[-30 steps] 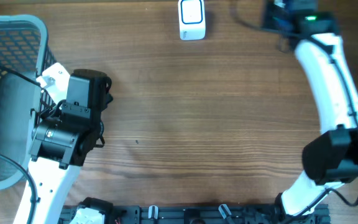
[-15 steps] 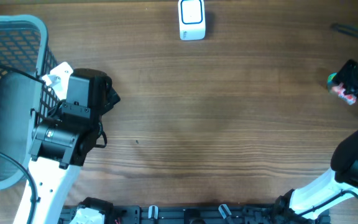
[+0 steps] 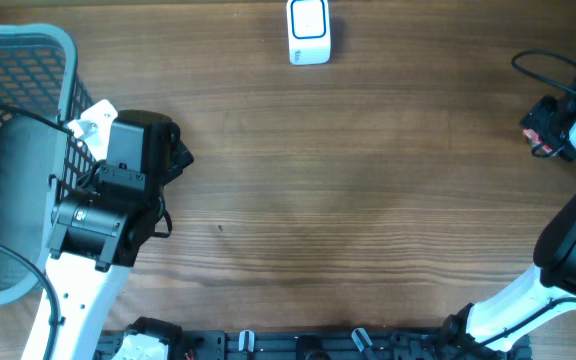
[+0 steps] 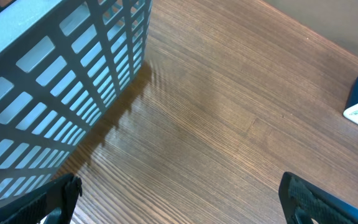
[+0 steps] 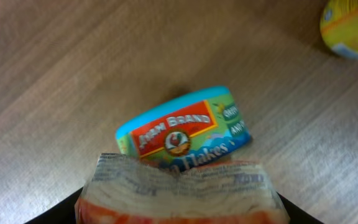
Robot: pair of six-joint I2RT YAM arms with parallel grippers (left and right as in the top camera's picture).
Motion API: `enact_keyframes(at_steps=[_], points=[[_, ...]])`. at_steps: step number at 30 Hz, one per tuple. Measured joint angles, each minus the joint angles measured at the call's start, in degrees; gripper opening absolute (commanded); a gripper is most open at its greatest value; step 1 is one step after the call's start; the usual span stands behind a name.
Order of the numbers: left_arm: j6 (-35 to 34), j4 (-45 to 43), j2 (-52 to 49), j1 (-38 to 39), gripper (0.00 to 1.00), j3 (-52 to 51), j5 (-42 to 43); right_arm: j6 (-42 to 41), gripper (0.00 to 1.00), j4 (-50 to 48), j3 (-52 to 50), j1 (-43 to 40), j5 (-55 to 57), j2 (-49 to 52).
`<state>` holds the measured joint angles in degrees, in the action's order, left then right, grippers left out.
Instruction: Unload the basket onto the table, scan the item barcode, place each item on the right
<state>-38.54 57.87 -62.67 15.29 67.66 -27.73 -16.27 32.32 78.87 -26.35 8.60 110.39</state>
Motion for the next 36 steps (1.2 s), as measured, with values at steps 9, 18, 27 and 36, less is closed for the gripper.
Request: enact_keyframes(at_steps=[9,18,27,36], points=[[0.0,0.0,0.0,0.0,1.00,0.0,0.0,0.0,0.72,-7.1,0.0,0.0,0.0,1.3],[0.0,1.3,0.0,0.0,1.00,0.0,0.0,-0.2,0.87,-10.5,0.0,0.0,1.0,2.2],[0.0,1.6,0.0,0.0,1.00,0.0,-0.3,-0.2,1.00,-0.5,0.0,0.2,5.0,2.1],[9.3,-25.3,10.0,4.0,1.00,-1.4,-9.1,8.8,1.00,1.0,-0.5,12.0,-4.3,-34.0]])
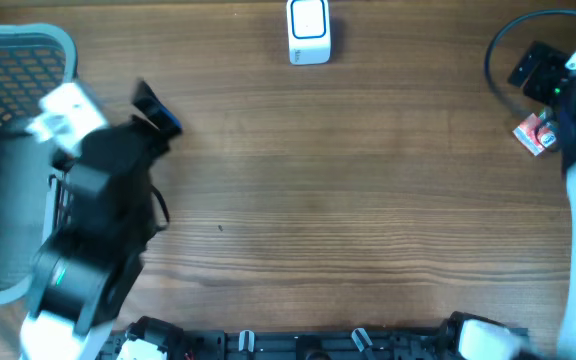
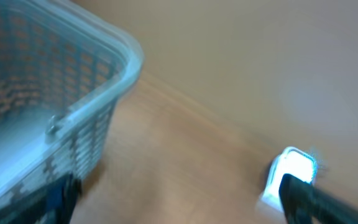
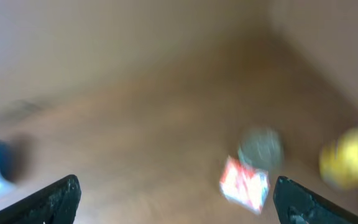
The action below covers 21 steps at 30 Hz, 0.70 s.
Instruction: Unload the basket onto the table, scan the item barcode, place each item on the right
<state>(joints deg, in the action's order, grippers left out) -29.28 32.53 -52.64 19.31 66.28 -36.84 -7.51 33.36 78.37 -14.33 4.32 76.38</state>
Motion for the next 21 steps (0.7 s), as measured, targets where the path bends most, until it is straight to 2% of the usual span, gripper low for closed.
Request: enact_keyframes(at_steps=[1,4,6,7,11,15,18,21], points=[[3.8,-9.4,3.8,0.5,1.00,0.2,-1.2,3.2,1.00,-4.4,0.2,1.4,-1.8,-9.2],[13.9,-31.9,10.1,-0.4,1.00,1.4,-3.8,7.0,1.00,-12.4,1.0,1.5,-2.6,-17.9],[20.0,-36.3,10.6,-1.8,1.00,2.1,-4.4,9.2,1.00,-13.2,1.1,1.6,-2.8,-20.6],[25.7,-35.3,10.6,-2.6,1.00,2.0,-4.8,10.7,1.00,-12.7,1.1,1.7,-2.8,-21.5],[38.0,-27.9,10.0,-4.5,1.00,1.0,-3.8,13.3,1.00,-8.2,0.1,4.1,-2.5,-24.3],[42.5,-22.1,13.7,-4.9,1.00,0.9,2.8,14.1,1.00,-7.2,-6.0,10.5,-2.4,-39.6],[43.6,-20.2,20.5,-5.0,1.00,0.7,8.4,14.3,1.00,-6.8,-11.5,11.2,-2.3,-52.7],[44.0,-17.4,29.0,-5.7,1.00,-0.9,10.7,14.3,1.00,-5.4,-16.6,11.2,-2.3,-58.7]])
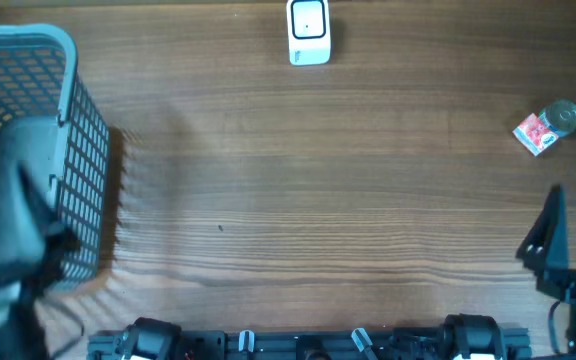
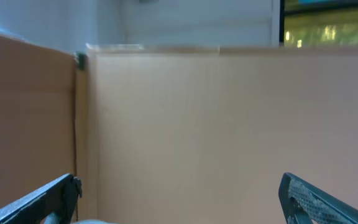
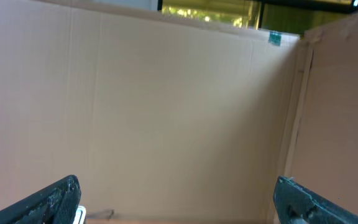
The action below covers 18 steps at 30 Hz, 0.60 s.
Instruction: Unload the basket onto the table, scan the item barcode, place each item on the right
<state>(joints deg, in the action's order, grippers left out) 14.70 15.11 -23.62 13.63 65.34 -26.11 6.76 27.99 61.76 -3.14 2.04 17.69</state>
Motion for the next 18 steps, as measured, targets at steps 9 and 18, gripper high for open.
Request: enact_keyframes(at_steps=[9,18], points=[[6.9,3.9,3.8,-3.0,1.00,-5.9,-1.9,0.0,1.00,0.6,-2.3,1.1,0.1,-2.7],[-1.1,9.9,17.5,-18.8,1.00,-11.1,15.6,-0.1,1.00,2.0,-3.5,1.0,0.1,-11.1]])
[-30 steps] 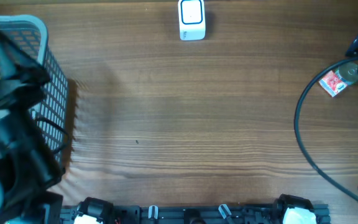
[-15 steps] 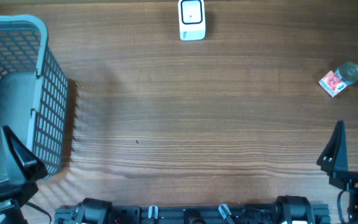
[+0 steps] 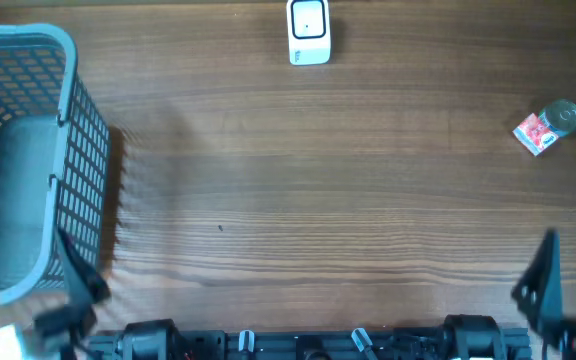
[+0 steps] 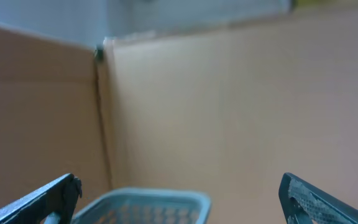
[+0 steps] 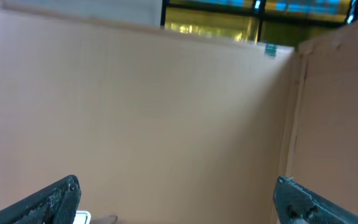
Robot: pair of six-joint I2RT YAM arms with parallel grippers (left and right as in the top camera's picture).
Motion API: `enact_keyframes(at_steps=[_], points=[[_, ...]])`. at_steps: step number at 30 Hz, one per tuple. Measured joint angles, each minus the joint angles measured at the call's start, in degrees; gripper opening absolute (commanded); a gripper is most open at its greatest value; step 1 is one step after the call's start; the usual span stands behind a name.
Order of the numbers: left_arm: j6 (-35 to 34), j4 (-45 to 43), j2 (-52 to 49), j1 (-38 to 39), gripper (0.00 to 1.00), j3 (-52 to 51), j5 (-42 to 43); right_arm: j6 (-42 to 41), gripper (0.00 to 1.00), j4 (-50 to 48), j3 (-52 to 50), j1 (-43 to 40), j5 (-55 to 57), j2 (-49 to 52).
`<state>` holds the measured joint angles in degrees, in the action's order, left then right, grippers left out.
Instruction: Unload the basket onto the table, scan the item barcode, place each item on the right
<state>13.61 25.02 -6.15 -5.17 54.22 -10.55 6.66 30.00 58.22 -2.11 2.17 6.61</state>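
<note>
A red and white packet (image 3: pixel 534 133) lies on the table at the far right, touching a round grey-topped can (image 3: pixel 563 115). The white and blue scanner (image 3: pixel 308 32) stands at the back centre; its top (image 5: pixel 81 218) just shows in the right wrist view. My left gripper (image 4: pixel 178 200) is open and empty at the table's front left corner, facing the basket rim (image 4: pixel 143 200). My right gripper (image 5: pixel 176 200) is open and empty at the front right corner, far from the packet. Both wrist views mostly show cardboard walls.
A grey-blue mesh basket (image 3: pixel 66 45) fills the left side of the table. A yellow object peeks in at the right edge. Cardboard walls (image 5: pixel 166 106) enclose the table at the back and sides.
My left arm has dropped from over the basket's front to the bottom left corner, and the basket rim now shows in its wrist view. The right arm sits slightly lower. Packet, can and scanner are unmoved.
First my left gripper stood beside the basket and my right gripper was at the far right with the packet between its fingers above a tuna can. Then the packet lay free beside the can. Both arms, open, have since come back to the front corners.
</note>
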Motion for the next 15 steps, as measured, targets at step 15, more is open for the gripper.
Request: enact_keyframes(at_steps=[15], points=[[-5.5,-23.5,5.5,-2.6,1.00,0.6,6.8,-3.5,1.00,-7.8,-12.1,-3.3,-5.6,-6.2]])
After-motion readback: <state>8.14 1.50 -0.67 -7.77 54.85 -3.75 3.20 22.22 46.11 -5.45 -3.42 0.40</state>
